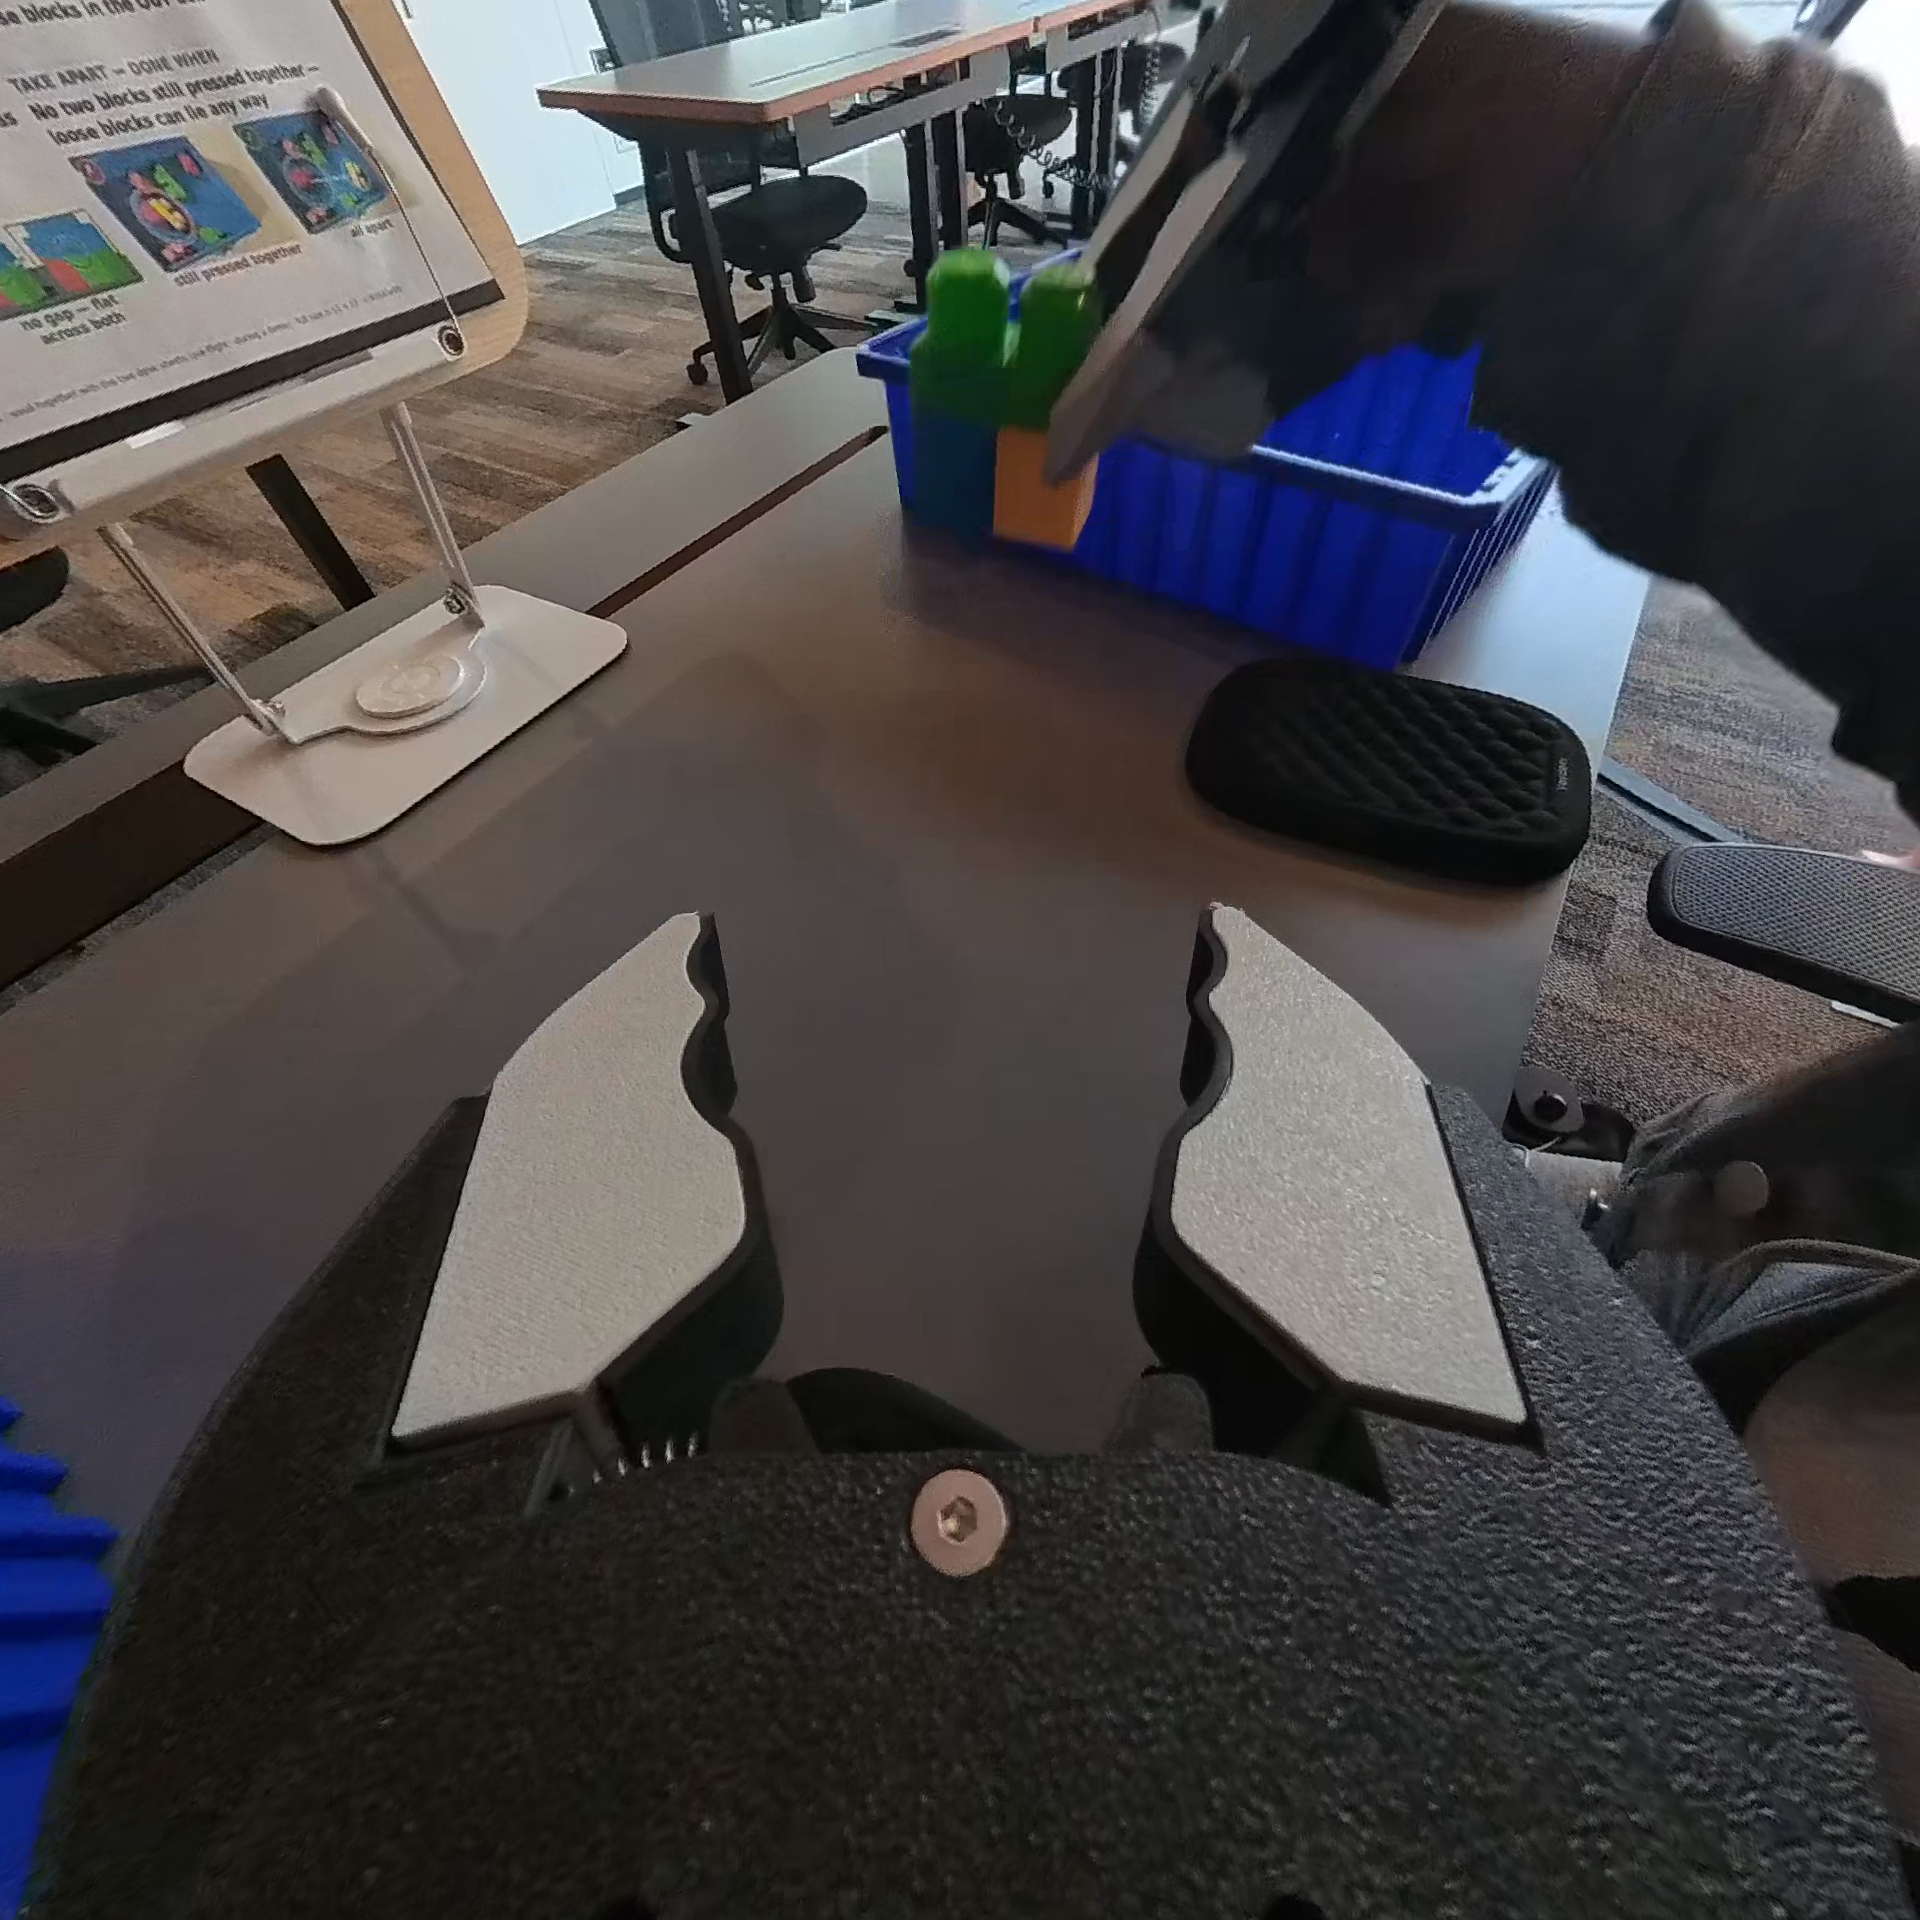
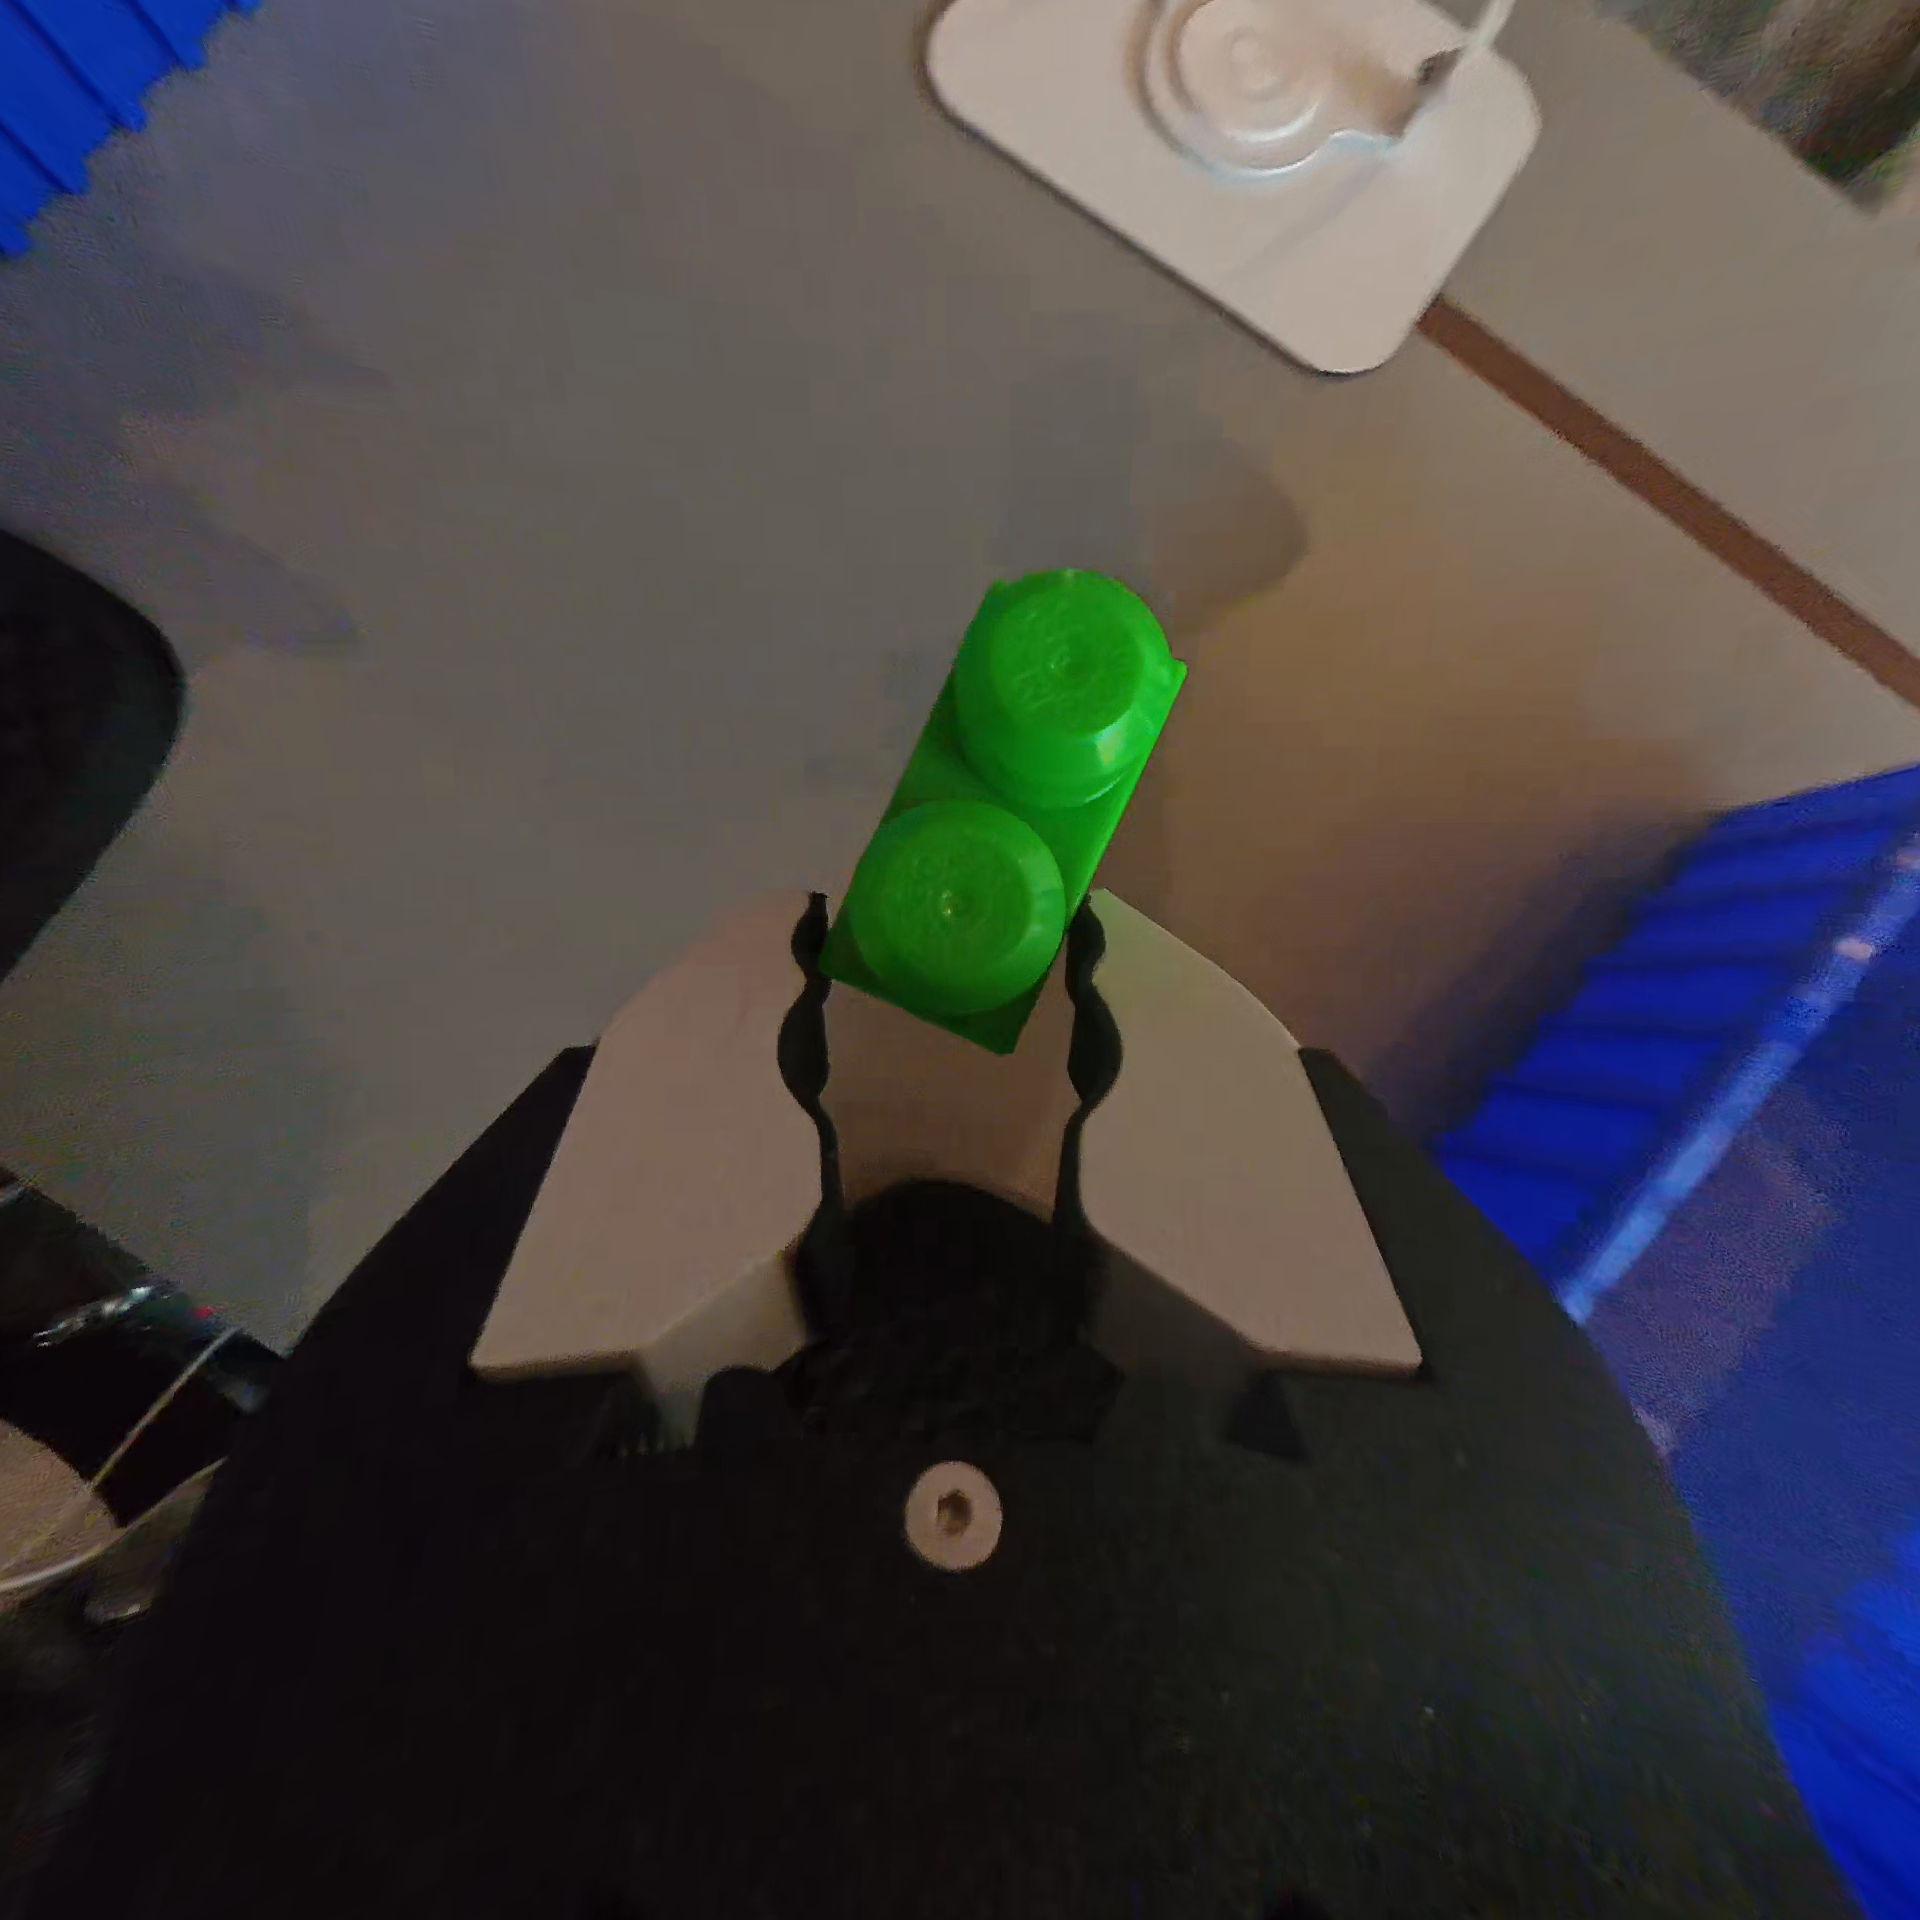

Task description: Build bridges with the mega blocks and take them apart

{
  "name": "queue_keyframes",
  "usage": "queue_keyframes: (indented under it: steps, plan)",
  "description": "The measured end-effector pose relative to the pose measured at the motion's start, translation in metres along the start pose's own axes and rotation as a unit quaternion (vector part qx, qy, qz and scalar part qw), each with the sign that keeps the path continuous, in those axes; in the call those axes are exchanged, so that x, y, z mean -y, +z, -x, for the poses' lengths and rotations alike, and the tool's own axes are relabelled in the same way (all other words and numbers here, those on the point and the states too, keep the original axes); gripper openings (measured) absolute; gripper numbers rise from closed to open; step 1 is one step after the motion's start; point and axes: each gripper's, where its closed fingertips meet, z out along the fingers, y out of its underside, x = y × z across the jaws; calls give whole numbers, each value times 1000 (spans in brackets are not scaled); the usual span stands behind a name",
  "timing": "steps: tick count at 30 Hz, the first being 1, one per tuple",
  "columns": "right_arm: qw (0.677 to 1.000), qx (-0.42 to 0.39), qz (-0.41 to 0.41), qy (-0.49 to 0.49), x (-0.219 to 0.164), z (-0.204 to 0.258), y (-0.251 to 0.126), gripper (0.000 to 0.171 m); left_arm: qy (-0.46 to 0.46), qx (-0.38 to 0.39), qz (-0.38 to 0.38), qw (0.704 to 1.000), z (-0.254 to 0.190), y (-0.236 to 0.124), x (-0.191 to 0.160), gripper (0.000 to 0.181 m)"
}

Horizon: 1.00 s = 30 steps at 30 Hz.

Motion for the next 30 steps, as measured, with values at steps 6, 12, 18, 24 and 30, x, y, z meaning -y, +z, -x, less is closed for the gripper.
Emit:
queue_keyframes:
  steps: [6,12,18,24,30]
  plan:
    - [998,-52,-3,37,-12,-73,-44,44,-1,0,3,1000,0,2,-1,85]
    - [990,-101,1,99,-33,-152,-59,44,3,4,8,1000,-1,5,-1,85]
    - [983,-121,23,139,-61,-215,-38,44,4,9,19,1000,0,9,-4,85]
    - [984,-108,39,136,-82,-259,6,44,8,12,32,999,1,16,-9,85]
    - [983,-101,54,144,-97,-290,48,44,12,20,47,999,2,25,-15,85]
